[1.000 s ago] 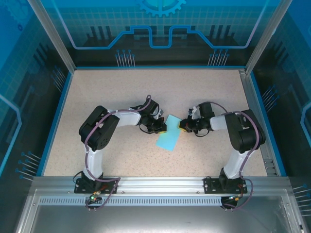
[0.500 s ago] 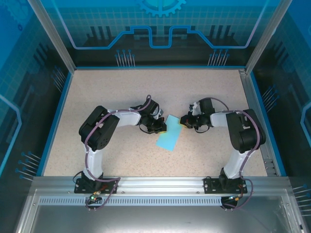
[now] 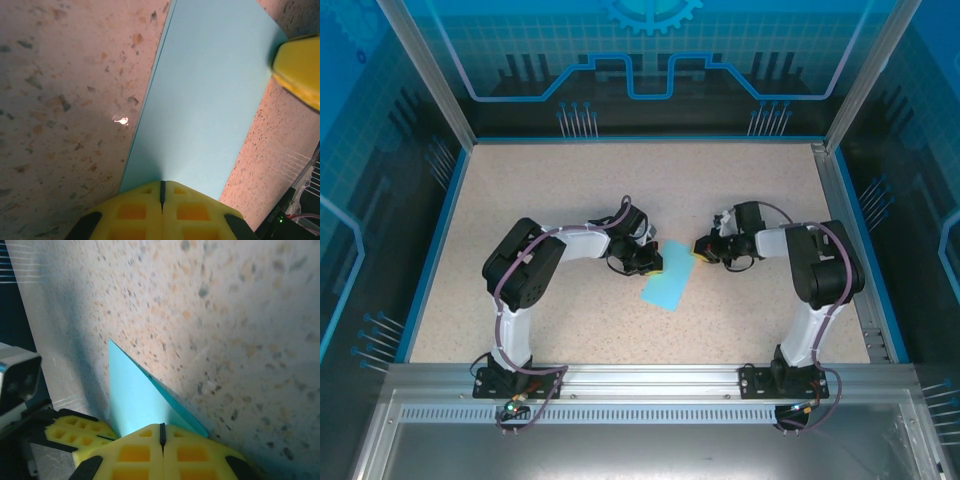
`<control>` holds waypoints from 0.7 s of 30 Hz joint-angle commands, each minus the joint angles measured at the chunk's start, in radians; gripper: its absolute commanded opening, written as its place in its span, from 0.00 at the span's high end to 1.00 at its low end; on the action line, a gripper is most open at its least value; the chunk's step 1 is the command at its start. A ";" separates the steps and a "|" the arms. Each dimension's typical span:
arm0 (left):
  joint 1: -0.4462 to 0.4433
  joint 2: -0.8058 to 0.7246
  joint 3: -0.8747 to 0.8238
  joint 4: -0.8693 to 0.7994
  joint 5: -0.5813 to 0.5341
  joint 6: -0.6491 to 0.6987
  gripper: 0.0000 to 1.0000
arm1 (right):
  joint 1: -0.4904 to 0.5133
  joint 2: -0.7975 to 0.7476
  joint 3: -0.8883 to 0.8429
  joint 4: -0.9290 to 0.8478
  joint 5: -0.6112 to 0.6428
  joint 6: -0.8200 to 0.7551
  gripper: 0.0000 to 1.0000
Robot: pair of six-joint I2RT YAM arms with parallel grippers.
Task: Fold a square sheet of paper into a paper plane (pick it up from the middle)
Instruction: Fold the square sheet of paper in half at the center of the table.
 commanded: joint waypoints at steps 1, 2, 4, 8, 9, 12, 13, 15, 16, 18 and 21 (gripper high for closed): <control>-0.003 0.057 -0.013 -0.105 -0.051 0.031 1.00 | -0.020 0.015 0.027 -0.033 0.000 -0.016 0.95; -0.002 0.057 -0.014 -0.104 -0.051 0.030 1.00 | -0.021 0.026 0.026 -0.032 0.006 -0.016 0.95; -0.003 0.057 -0.015 -0.102 -0.051 0.030 1.00 | -0.022 0.050 0.026 -0.041 0.028 -0.022 0.95; -0.002 0.056 -0.015 -0.107 -0.050 0.032 1.00 | -0.023 0.090 0.065 -0.084 0.039 -0.022 0.96; -0.003 0.056 -0.014 -0.109 -0.050 0.034 1.00 | -0.023 0.092 0.065 -0.082 0.045 -0.019 0.96; -0.002 0.053 -0.015 -0.111 -0.051 0.033 1.00 | -0.027 0.079 0.075 -0.089 0.036 -0.008 0.96; -0.003 0.054 -0.016 -0.109 -0.050 0.033 1.00 | -0.028 0.067 0.080 -0.077 0.017 0.000 0.95; -0.003 0.054 -0.019 -0.110 -0.050 0.032 1.00 | -0.028 0.049 0.092 -0.065 -0.020 0.012 0.95; -0.002 0.053 -0.020 -0.109 -0.051 0.034 1.00 | -0.028 0.039 0.099 -0.063 -0.030 0.019 0.95; -0.004 0.053 -0.020 -0.111 -0.050 0.031 1.00 | -0.028 0.028 0.108 -0.067 -0.034 0.025 0.95; -0.002 0.053 -0.019 -0.110 -0.049 0.032 1.00 | -0.028 0.028 0.107 -0.074 -0.024 0.025 0.94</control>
